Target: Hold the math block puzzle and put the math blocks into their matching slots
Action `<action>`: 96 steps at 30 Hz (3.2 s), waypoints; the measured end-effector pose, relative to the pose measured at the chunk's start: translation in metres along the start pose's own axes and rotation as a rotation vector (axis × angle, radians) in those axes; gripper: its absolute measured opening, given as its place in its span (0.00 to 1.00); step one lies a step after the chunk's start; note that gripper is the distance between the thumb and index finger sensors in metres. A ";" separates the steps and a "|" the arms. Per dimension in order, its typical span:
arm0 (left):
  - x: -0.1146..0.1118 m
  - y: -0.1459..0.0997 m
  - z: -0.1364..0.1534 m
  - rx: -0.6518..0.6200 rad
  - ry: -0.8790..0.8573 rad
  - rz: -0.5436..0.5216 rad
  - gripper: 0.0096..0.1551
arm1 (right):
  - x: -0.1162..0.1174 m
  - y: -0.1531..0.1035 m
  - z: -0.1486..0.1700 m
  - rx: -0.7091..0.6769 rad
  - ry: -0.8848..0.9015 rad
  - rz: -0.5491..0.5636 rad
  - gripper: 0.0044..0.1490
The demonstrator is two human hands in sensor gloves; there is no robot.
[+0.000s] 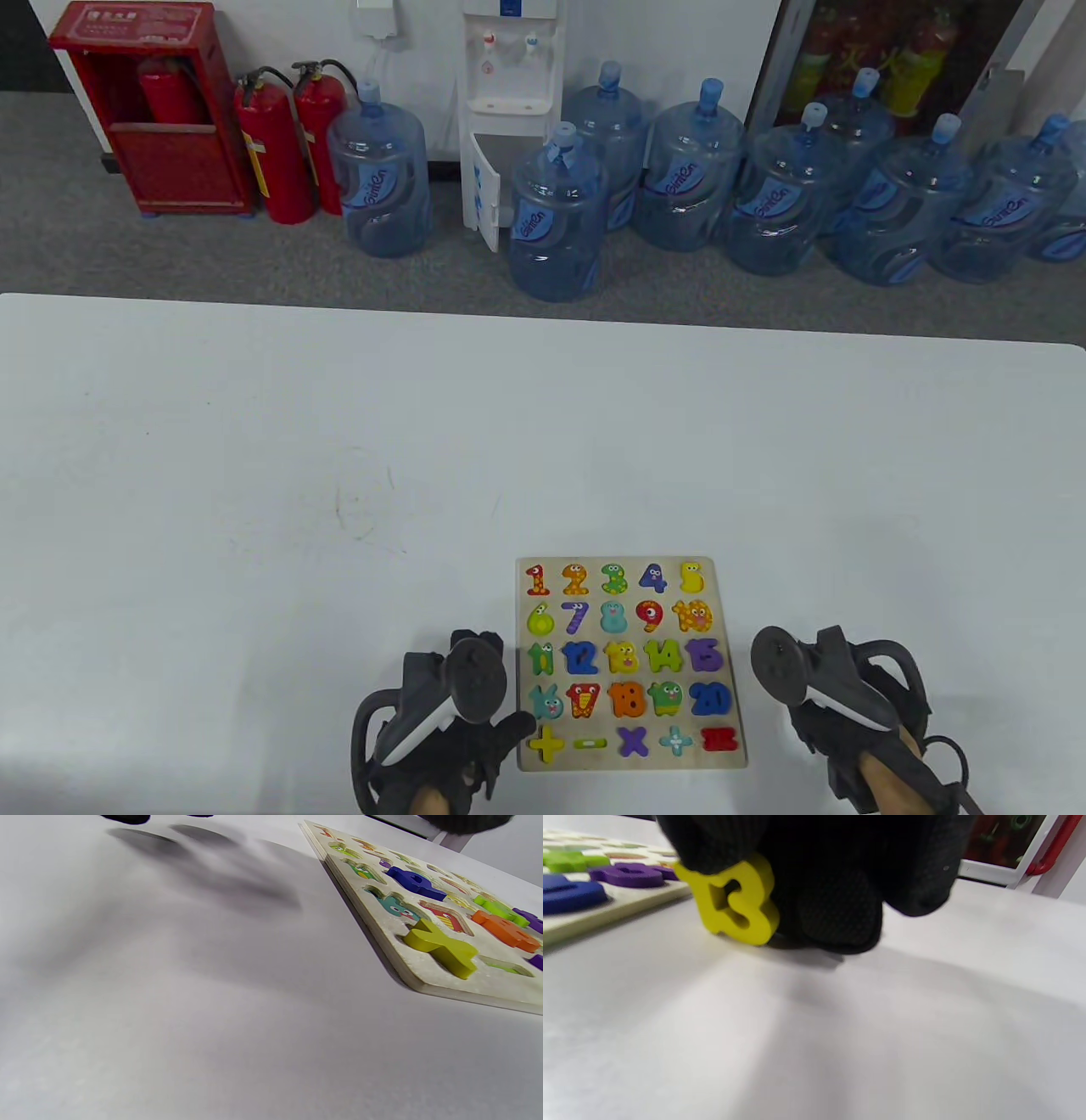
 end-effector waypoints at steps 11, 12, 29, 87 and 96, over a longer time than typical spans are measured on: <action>-0.001 0.000 0.000 -0.006 -0.011 0.013 0.53 | 0.008 0.012 0.020 0.137 0.019 0.024 0.31; -0.001 0.000 0.000 -0.006 -0.011 0.014 0.53 | 0.009 0.013 0.019 0.143 0.011 0.033 0.31; -0.002 0.001 0.001 0.004 -0.009 0.028 0.53 | 0.009 0.008 -0.002 0.047 -0.076 0.033 0.43; 0.002 -0.003 -0.004 -0.029 -0.029 0.009 0.53 | -0.037 0.033 -0.177 -0.243 -0.221 0.192 0.40; 0.003 -0.003 -0.004 -0.031 -0.030 0.010 0.53 | -0.037 0.032 -0.177 -0.250 -0.208 0.194 0.40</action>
Point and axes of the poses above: the tracker on the back of each hand, its own z axis roughly to the little-finger side, its own y axis roughly from the wrist to the fingertips, x = y × z, the point moved 4 cm from there along y, roughly from the wrist to the fingertips, and after that the axes turned 6 degrees about -z, right-handed, at the moved point
